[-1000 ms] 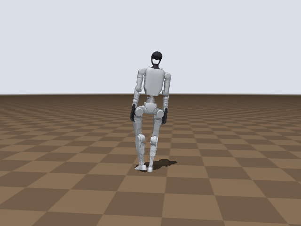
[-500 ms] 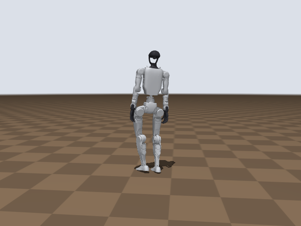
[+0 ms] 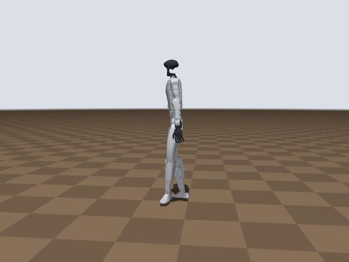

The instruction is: In place motions

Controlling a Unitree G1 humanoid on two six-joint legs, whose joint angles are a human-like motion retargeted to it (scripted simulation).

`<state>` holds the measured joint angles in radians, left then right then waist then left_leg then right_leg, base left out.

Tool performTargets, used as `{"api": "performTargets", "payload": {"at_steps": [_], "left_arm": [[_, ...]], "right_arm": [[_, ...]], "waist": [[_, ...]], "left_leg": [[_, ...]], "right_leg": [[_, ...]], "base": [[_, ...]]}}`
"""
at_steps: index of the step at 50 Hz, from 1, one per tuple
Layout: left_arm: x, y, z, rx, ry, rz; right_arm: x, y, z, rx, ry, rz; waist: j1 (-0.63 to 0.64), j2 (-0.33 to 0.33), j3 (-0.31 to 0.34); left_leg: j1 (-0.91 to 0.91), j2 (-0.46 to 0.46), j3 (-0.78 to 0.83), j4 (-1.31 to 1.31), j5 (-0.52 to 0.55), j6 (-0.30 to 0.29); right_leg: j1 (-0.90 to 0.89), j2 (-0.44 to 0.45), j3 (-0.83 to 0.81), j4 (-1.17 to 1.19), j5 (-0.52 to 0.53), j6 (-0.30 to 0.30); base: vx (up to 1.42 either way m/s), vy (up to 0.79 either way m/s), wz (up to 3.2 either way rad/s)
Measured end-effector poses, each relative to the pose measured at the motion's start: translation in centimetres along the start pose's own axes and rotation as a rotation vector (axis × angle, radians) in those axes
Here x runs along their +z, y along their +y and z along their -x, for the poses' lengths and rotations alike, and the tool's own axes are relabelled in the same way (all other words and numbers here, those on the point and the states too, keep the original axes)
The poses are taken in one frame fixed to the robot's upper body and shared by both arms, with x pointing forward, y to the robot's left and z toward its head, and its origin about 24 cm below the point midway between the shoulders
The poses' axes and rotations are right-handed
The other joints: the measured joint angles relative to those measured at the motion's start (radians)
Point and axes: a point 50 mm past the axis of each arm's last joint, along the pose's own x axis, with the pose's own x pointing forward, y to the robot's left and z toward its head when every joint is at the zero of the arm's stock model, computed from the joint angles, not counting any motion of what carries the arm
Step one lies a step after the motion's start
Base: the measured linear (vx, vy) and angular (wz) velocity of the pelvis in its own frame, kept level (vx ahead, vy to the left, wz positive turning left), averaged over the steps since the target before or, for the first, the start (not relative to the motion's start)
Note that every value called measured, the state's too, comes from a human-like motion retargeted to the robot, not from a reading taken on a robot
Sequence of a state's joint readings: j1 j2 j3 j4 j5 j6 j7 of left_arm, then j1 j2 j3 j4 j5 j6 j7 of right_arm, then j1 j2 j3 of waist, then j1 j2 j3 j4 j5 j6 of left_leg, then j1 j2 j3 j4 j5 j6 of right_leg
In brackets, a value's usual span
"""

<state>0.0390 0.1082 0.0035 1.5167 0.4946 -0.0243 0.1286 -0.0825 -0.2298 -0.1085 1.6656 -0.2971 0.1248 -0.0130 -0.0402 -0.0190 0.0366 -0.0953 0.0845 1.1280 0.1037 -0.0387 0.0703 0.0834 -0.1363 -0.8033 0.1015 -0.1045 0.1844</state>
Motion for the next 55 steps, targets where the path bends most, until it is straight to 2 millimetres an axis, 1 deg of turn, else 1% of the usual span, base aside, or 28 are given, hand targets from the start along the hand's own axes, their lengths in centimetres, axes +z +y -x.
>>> {"api": "performTargets", "payload": {"at_steps": [2,4,8,10,11,12,13,15,17,18,20,22,25,28,30,33,35,37,38,39,40,41,42,45,48,50,52,55], "left_arm": [[-0.2,0.2,0.0,0.006,0.001,0.007],[-0.5,0.5,0.0,0.012,0.007,0.014],[-0.9,0.8,0.0,0.038,0.02,0.048],[-0.8,0.7,0.0,0.054,0.027,0.08],[-1.0,0.4,0.1,0.055,0.037,0.097],[-1.2,0.1,0.1,0.052,0.051,0.114],[-1.7,-0.5,0.2,0.04,0.071,0.129],[-2.6,-1.6,0.5,0.01,0.118,0.156],[-3.2,-2.0,0.6,0.003,0.146,0.152],[-3.1,-2.1,0.6,0.005,0.146,0.152],[-3.2,-1.9,0.6,0.004,0.148,0.139],[-3.4,-1.4,0.6,0.007,0.157,0.116],[-2.4,0.7,0.2,0.047,0.131,0.105],[-1.3,2.1,-0.1,0.056,0.086,0.117],[-0.6,2.6,-0.2,0.046,0.063,0.121],[0.1,2.2,-0.2,0.015,0.035,0.11],[0.6,2.1,-0.2,0.007,0.02,0.103],[0.6,1.7,-0.2,-0.002,0.013,0.084],[0.7,1.4,-0.2,-0.01,0.01,0.067],[0.9,1.3,-0.2,-0.022,0.009,0.041],[1.0,1.3,-0.2,-0.036,0.008,0.012],[1.0,1.0,-0.2,-0.053,0.016,-0.024],[1.0,0.7,-0.1,-0.067,0.023,-0.061],[1.3,-0.7,0.0,-0.084,0.017,-0.141],[1.0,-1.3,0.1,-0.131,-0.01,-0.242],[0.8,-1.4,0.1,-0.088,-0.026,-0.353],[1.2,-0.9,0.1,0.017,-0.075,-0.466],[1.8,-0.4,0.1,0.095,-0.123,-0.546]], "right_arm": [[0.0,0.4,-0.1,0.019,-0.015,-0.004],[-0.1,0.9,-0.1,0.038,-0.029,-0.011],[-0.2,1.9,-0.2,0.068,-0.052,-0.053],[0.1,2.2,-0.2,0.082,-0.069,-0.075],[0.2,2.3,-0.2,0.089,-0.079,-0.077],[0.2,2.3,-0.2,0.093,-0.085,-0.076],[0.1,2.2,-0.2,0.094,-0.085,-0.07],[-0.2,2.3,-0.3,0.089,-0.082,-0.057],[-0.4,2.2,-0.3,0.073,-0.092,-0.08],[-0.1,1.9,-0.3,0.069,-0.109,-0.082],[0.0,1.8,-0.3,0.083,-0.119,-0.061],[-0.5,2.3,-0.4,0.098,-0.096,-0.047],[0.1,2.9,-0.2,0.116,-0.103,-0.062],[0.7,3.4,-0.1,0.134,-0.12,-0.041],[1.2,3.6,0.0,0.129,-0.136,-0.014],[1.3,3.2,-0.1,0.098,-0.154,0.022],[1.8,3.0,0.0,0.081,-0.17,0.035],[1.9,2.9,0.0,0.07,-0.176,0.03],[2.0,2.9,0.0,0.067,-0.177,0.02],[2.0,2.9,0.0,0.069,-0.178,0.005],[2.0,2.8,0.0,0.073,-0.177,-0.013],[1.8,3.1,0.0,0.089,-0.17,-0.034],[1.7,3.3,0.0,0.104,-0.163,-0.059],[1.8,3.4,0.0,0.138,-0.156,-0.122],[2.6,3.4,0.2,0.135,-0.175,-0.116],[2.8,3.5,0.2,0.123,-0.189,-0.094],[3.1,3.6,0.3,0.118,-0.206,-0.083],[3.4,3.9,0.4,0.132,-0.219,-0.053]], "waist": [[-0.034,-0.009,-0.014],[-0.049,-0.022,-0.037],[0.002,-0.047,-0.082],[0.044,-0.035,-0.074],[0.063,-0.017,-0.071],[0.071,-0.002,-0.072],[0.058,0.008,-0.081],[0.096,0.02,-0.079],[0.045,0.083,-0.037],[0.04,0.111,-0.015],[0.008,0.14,0.002],[-0.002,0.159,-0.023],[0.034,0.172,-0.04],[0.027,0.15,-0.023],[0.002,0.138,-0.016],[-0.06,0.093,0.01],[-0.08,0.059,0.034],[-0.075,0.035,0.05],[-0.063,0.029,0.062],[-0.041,0.022,0.064],[-0.015,0.014,0.062],[-0.007,0.014,0.057],[0.003,0.016,0.053],[0.051,0.023,0.05],[-0.027,0.044,0.039],[-0.034,0.041,0.007],[-0.03,0.039,-0.012],[-0.005,0.018,-0.017]], "left_leg": [[0.031,0.008,0.087,0.03,0.001,0.003],[0.043,0.015,0.135,0.068,0.002,0.007],[0.038,0.01,0.192,0.112,0.016,0.022],[0.043,0.0,0.137,0.09,0.023,-0.021],[0.047,-0.008,0.099,0.054,0.019,-0.047],[0.043,-0.015,0.052,0.029,0.016,-0.061],[0.024,-0.021,-0.012,0.029,0.013,-0.053],[0.002,0.019,-0.052,0.055,0.02,-0.049],[0.043,0.038,-0.158,0.043,0.003,-0.045],[0.052,0.059,-0.196,0.044,0.001,-0.045],[0.036,0.081,-0.29,0.058,-0.002,-0.041],[-0.027,0.107,-0.373,0.075,0.005,-0.034],[-0.148,0.194,-0.464,0.108,0.046,-0.047],[-0.177,0.177,-0.564,0.106,0.053,-0.056],[-0.185,0.141,-0.639,0.098,0.052,-0.055],[-0.136,0.008,-0.742,0.053,0.053,-0.026],[-0.099,-0.051,-0.794,0.028,0.063,-0.023],[-0.062,-0.088,-0.832,0.017,0.064,-0.026],[-0.041,-0.097,-0.847,0.017,0.062,-0.029],[-0.034,-0.102,-0.856,0.027,0.057,-0.036],[-0.032,-0.104,-0.861,0.041,0.05,-0.045],[-0.033,-0.109,-0.888,0.05,0.048,-0.048],[-0.033,-0.115,-0.913,0.056,0.047,-0.05],[-0.018,-0.114,-0.939,0.05,0.053,-0.059],[0.005,-0.131,-1.041,0.023,0.065,-0.063],[-0.007,-0.134,-1.05,0.012,0.094,-0.08],[-0.012,-0.135,-1.049,0.002,0.096,-0.092],[-0.002,-0.126,-0.983,0.01,0.057,-0.099]], "right_leg": [[0.023,-0.005,-0.094,0.0,0.014,0.039],[0.031,-0.011,-0.172,0.002,0.036,0.07],[0.011,-0.01,-0.273,0.009,0.1,0.077],[0.028,0.017,-0.315,0.014,0.131,0.077],[0.041,0.039,-0.336,0.019,0.147,0.077],[0.055,0.057,-0.364,0.025,0.168,0.077],[0.071,0.062,-0.404,0.035,0.197,0.077],[0.099,0.023,-0.381,0.105,0.289,0.077],[0.163,0.001,-0.386,0.25,0.384,0.068],[0.167,-0.025,-0.346,0.342,0.417,0.044],[0.125,-0.084,-0.214,0.522,0.451,0.019],[0.027,-0.052,-0.065,0.587,0.417,0.077],[-0.198,0.101,0.194,0.62,0.37,0.077],[-0.268,0.176,0.373,0.55,0.323,0.077],[-0.287,0.179,0.463,0.456,0.295,0.077],[-0.275,0.117,0.616,0.298,0.21,0.065],[-0.27,0.101,0.702,0.18,0.143,0.002],[-0.254,0.101,0.78,0.077,0.116,-0.048],[-0.239,0.095,0.796,0.04,0.137,-0.072],[-0.216,0.078,0.743,0.037,0.111,-0.067],[-0.189,0.054,0.656,0.049,0.061,-0.046],[-0.161,0.027,0.533,0.04,0.057,-0.055],[-0.138,0.014,0.455,0.033,0.052,-0.061],[-0.101,0.044,0.476,0.026,0.033,-0.052],[-0.053,0.062,0.379,-0.011,0.023,-0.056],[-0.044,0.077,0.366,-0.043,0.018,-0.076],[-0.047,0.086,0.352,-0.061,0.012,-0.09],[-0.042,0.077,0.351,-0.075,0.008,-0.103]], "base": [[-0.18,0.23,3.81],[-0.11,0.18,3.23],[-0.12,0.23,2.23],[-0.08,0.25,1.67],[0.0,0.26,1.61],[0.11,0.27,1.9],[0.2,0.3,1.77],[0.28,0.34,1.38],[0.25,0.34,2.3],[0.16,0.27,2.12],[0.16,0.2,2.04],[0.06,-0.05,1.66],[-0.13,-0.39,1.03],[0.13,-0.27,1.62],[0.23,-0.05,2.1],[0.21,0.11,2.41],[0.13,-0.1,1.83],[0.19,-0.25,1.27],[0.18,-0.22,0.86],[0.16,-0.21,0.58],[0.18,-0.26,0.78],[0.19,-0.28,1.1],[0.19,-0.26,1.49],[0.09,-0.21,1.07],[0.08,-0.16,1.7],[0.11,-0.1,0.86],[0.03,-0.09,0.63],[0.01,-0.06,0.29]]}}
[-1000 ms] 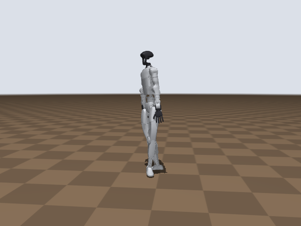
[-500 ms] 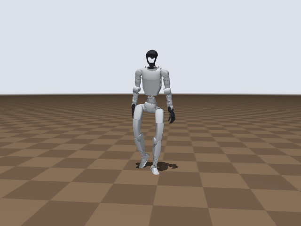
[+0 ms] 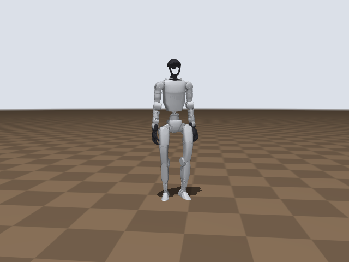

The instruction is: In place motions

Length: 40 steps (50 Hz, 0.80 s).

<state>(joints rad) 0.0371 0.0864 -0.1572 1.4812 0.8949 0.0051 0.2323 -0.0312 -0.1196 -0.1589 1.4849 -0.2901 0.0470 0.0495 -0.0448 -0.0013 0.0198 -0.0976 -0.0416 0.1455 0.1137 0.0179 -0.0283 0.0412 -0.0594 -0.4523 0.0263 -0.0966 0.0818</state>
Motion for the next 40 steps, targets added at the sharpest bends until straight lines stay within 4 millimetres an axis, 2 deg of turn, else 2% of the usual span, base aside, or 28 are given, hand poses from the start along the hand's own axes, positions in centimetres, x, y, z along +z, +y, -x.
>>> {"api": "performTargets", "payload": {"at_steps": [3,5,7,10,14,19,24,28,34,40], "left_arm": [[-0.2,0.4,-0.1,-0.031,0.003,-0.013],[-0.3,0.5,-0.2,-0.06,0.022,0.007],[-0.6,0.0,-0.1,-0.096,0.045,0.047],[-0.9,-1.2,0.2,-0.175,0.072,0.121],[-0.9,-2.2,0.5,-0.249,0.099,0.211],[-1.1,-2.2,0.5,-0.258,0.104,0.248],[-1.2,-2.3,0.5,-0.27,0.123,0.266],[-1.1,-2.5,0.6,-0.289,0.127,0.325],[-1.3,-2.8,0.7,-0.289,0.153,0.367],[-1.9,-2.7,0.7,-0.237,0.179,0.315]], "right_arm": [[0.4,0.2,0.0,0.013,-0.001,0.039],[0.6,0.2,0.0,0.013,0.001,0.07],[0.5,0.4,0.0,0.014,0.008,0.1],[-0.1,0.7,0.0,0.018,0.028,0.132],[-1.4,1.2,0.1,0.02,0.08,0.12],[-3.8,1.6,0.3,0.023,0.18,0.09],[-6.2,1.3,0.7,-0.033,0.277,0.192],[-7.2,0.9,1.0,-0.077,0.313,0.257],[-7.1,1.1,0.9,-0.046,0.308,0.189],[-5.4,1.0,0.6,-0.051,0.249,0.134]], "waist": [[0.024,-0.007,-0.011],[0.015,-0.005,-0.013],[0.004,0.005,-0.024],[-0.002,0.018,-0.047],[-0.025,0.031,-0.061],[-0.029,0.026,-0.067],[-0.015,0.021,-0.077],[-0.023,0.019,-0.073],[-0.025,0.018,-0.063],[-0.036,0.016,-0.059]], "left_leg": [[0.004,0.036,0.099,0.024,-0.03,-0.017],[-0.004,0.039,0.07,0.05,0.003,0.0],[-0.005,0.038,0.009,0.052,0.012,-0.033],[0.0,0.043,0.029,0.026,0.006,-0.02],[0.021,0.044,0.064,-0.026,0.017,0.002],[0.05,0.033,0.098,-0.079,0.034,0.013],[0.053,0.013,0.102,-0.097,0.036,0.032],[0.047,0.007,0.105,-0.093,0.032,0.04],[0.055,-0.009,0.11,-0.101,0.029,0.055],[0.05,-0.025,0.118,-0.099,0.024,0.066]], "right_leg": [[-0.009,-0.005,0.003,-0.002,0.001,-0.004],[-0.008,-0.006,0.002,-0.007,0.005,-0.006],[-0.008,0.005,0.004,-0.009,0.008,-0.008],[-0.014,0.012,0.02,-0.01,0.016,-0.009],[-0.02,0.013,0.026,-0.007,0.028,-0.007],[-0.022,0.001,0.04,-0.003,0.041,-0.004],[-0.031,-0.011,0.056,-0.006,0.057,-0.006],[-0.036,-0.023,0.056,-0.007,0.069,-0.005],[-0.04,-0.038,0.063,-0.002,0.086,-0.003],[-0.053,-0.056,0.073,0.006,0.097,-0.002]], "base": [[0.0,-0.02,-0.02],[0.0,0.0,0.0],[0.02,0.04,-0.1],[0.06,0.1,-0.35],[0.01,0.13,-0.31],[0.0,0.1,-0.27],[0.01,0.12,-0.2],[-0.03,0.1,-0.08],[-0.02,0.09,-0.13],[-0.03,0.07,-0.06]]}}
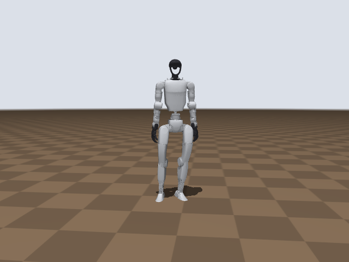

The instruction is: In place motions

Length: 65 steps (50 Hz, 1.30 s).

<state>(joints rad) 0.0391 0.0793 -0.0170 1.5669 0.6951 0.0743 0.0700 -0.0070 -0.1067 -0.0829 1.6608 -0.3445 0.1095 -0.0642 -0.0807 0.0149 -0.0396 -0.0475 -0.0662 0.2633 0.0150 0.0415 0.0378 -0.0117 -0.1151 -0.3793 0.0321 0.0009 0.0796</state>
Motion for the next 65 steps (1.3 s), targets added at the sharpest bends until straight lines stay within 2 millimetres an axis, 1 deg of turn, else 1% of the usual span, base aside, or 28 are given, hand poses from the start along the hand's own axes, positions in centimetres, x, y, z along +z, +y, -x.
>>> {"api": "performTargets", "payload": {"at_steps": [4,7,10,12,15,20,24,27,32,36,40,45,50,54,60,65], "left_arm": [[0.1,-0.1,0.0,0.009,-0.001,-0.012],[0.5,-0.3,0.0,-0.005,-0.01,-0.007],[1.4,-0.5,0.1,-0.017,-0.033,0.0],[2.1,-0.5,0.2,-0.021,-0.059,-0.002],[3.1,-0.6,0.2,-0.029,-0.102,-0.023],[3.4,-0.3,0.3,-0.026,-0.135,-0.116],[3.1,0.6,0.2,-0.004,-0.13,-0.151],[2.6,1.1,0.1,0.001,-0.109,-0.119],[1.7,1.4,0.1,-0.008,-0.067,-0.004],[1.5,1.6,0.0,-0.016,-0.06,0.063],[1.7,1.8,0.0,-0.017,-0.069,0.083],[2.0,1.8,0.1,-0.023,-0.082,0.057],[2.2,1.3,0.1,-0.044,-0.087,0.034],[2.0,1.0,0.1,-0.04,-0.077,0.016],[1.5,1.5,0.0,0.053,-0.038,-0.041],[1.3,1.4,0.0,0.027,-0.024,-0.065]], "right_arm": [[1.7,-0.3,0.1,0.015,-0.062,0.02],[3.0,-0.7,0.3,0.022,-0.116,0.026],[4.2,-1.4,0.5,0.0,-0.163,0.015],[5.0,-2.0,0.7,-0.015,-0.192,0.008],[5.8,-2.9,1.0,-0.02,-0.213,0.0],[5.5,-3.5,1.0,-0.042,-0.193,-0.024],[4.9,-3.1,0.8,-0.035,-0.175,-0.065],[4.3,-2.5,0.6,-0.019,-0.159,-0.061],[3.3,-1.7,0.4,-0.011,-0.131,0.0],[2.5,-1.3,0.3,-0.006,-0.107,0.038],[2.0,-0.9,0.2,0.018,-0.091,0.042],[1.6,-0.8,0.2,0.059,-0.075,0.007],[1.8,-0.9,0.2,0.071,-0.07,0.005],[2.5,-0.9,0.3,0.079,-0.091,0.016],[3.9,-0.7,0.6,0.102,-0.141,0.014],[4.5,-1.1,0.7,0.092,-0.159,0.024]], "waist": [[0.014,-0.005,0.01],[0.022,-0.003,0.016],[0.028,0.005,0.035],[0.029,0.013,0.058],[0.022,0.03,0.087],[0.005,0.061,0.086],[0.015,0.065,0.098],[0.02,0.064,0.104],[0.012,0.066,0.104],[0.013,0.063,0.103],[0.011,0.059,0.102],[0.007,0.053,0.095],[-0.001,0.046,0.081],[0.004,0.035,0.066],[0.016,0.019,0.053],[0.023,0.007,0.048]], "left_leg": [[-0.005,-0.012,0.018,0.004,-0.005,0.005],[-0.016,-0.023,0.027,0.005,-0.006,0.009],[-0.021,-0.037,0.03,0.001,-0.003,0.013],[-0.016,-0.048,0.033,-0.004,-0.002,0.018],[-0.007,-0.066,0.035,-0.014,0.001,0.027],[-0.011,-0.085,0.045,-0.021,-0.005,0.047],[0.001,-0.094,0.067,-0.025,-0.012,0.059],[0.01,-0.097,0.081,-0.029,-0.015,0.066],[0.014,-0.093,0.088,-0.03,-0.021,0.073],[0.014,-0.088,0.094,-0.03,-0.025,0.074],[0.011,-0.081,0.091,-0.027,-0.029,0.072],[0.008,-0.069,0.076,-0.027,-0.027,0.066],[-0.002,-0.05,0.056,-0.024,-0.021,0.055],[-0.015,-0.032,0.046,-0.021,-0.019,0.043],[-0.033,-0.001,0.041,-0.024,-0.009,0.019],[-0.038,0.019,0.035,-0.021,-0.004,0.0]], "right_leg": [[-0.014,-0.019,0.013,0.005,0.012,-0.001],[-0.031,-0.037,0.022,0.01,0.022,0.0],[-0.043,-0.053,0.029,0.015,0.031,0.002],[-0.044,-0.063,0.048,0.017,0.04,0.004],[-0.036,-0.075,0.049,0.007,0.056,0.001],[-0.031,-0.087,0.03,-0.024,0.086,-0.002],[-0.028,-0.099,0.029,-0.02,0.098,0.001],[-0.031,-0.102,0.039,-0.008,0.101,0.002],[-0.035,-0.102,0.041,0.001,0.106,0.003],[-0.038,-0.1,0.033,-0.003,0.111,0.001],[-0.034,-0.095,0.013,-0.017,0.117,-0.001],[-0.028,-0.088,-0.022,-0.028,0.119,-0.002],[-0.035,-0.072,-0.032,-0.022,0.108,-0.006],[-0.049,-0.056,-0.013,-0.012,0.09,-0.011],[-0.059,-0.028,-0.005,-0.02,0.073,-0.022],[-0.062,-0.007,0.006,-0.016,0.058,-0.029]], "base": [[-0.04,0.08,-0.26],[-0.05,0.09,-0.15],[-0.07,0.11,-0.07],[-0.09,0.14,-0.08],[-0.06,0.17,-0.06],[-0.02,0.18,-0.12],[0.01,0.11,-0.29],[0.01,0.06,-0.27],[0.0,0.01,-0.04],[0.0,0.0,0.0],[-0.02,-0.04,0.01],[-0.02,-0.09,0.11],[-0.01,-0.12,0.17],[-0.02,-0.15,0.08],[-0.03,-0.17,0.12],[-0.01,-0.14,0.19]]}}
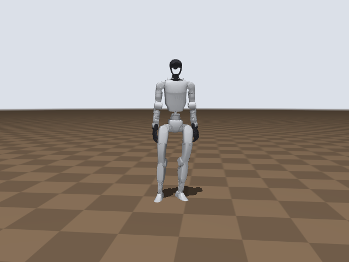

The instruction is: In place motions

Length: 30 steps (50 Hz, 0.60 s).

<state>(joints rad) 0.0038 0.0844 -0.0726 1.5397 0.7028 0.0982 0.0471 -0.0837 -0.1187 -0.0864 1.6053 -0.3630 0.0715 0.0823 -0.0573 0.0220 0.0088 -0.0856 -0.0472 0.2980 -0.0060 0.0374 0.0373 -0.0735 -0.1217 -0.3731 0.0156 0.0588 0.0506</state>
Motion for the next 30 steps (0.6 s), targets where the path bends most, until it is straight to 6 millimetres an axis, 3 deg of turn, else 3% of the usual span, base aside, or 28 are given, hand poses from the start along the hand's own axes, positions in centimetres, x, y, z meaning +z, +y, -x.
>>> {"api": "performTargets", "payload": {"at_steps": [14,30], "left_arm": [[-0.5,-1.0,0.0,-0.081,0.002,0.052],[-1.0,-1.7,0.1,-0.126,0.018,0.06]], "right_arm": [[0.3,0.0,0.0,-0.021,-0.001,0.009],[-2.2,1.8,-0.1,0.054,0.08,0.058]], "waist": [[-0.001,-0.012,-0.023],[-0.007,-0.023,-0.052]], "left_leg": [[0.008,0.04,-0.005,0.018,-0.015,-0.03],[0.047,0.041,-0.01,0.013,-0.041,-0.026]], "right_leg": [[0.017,0.042,0.007,0.011,-0.031,-0.008],[0.055,0.059,0.003,0.011,-0.046,-0.007]], "base": [[0.02,-0.08,0.09],[0.02,0.0,-0.01]]}}
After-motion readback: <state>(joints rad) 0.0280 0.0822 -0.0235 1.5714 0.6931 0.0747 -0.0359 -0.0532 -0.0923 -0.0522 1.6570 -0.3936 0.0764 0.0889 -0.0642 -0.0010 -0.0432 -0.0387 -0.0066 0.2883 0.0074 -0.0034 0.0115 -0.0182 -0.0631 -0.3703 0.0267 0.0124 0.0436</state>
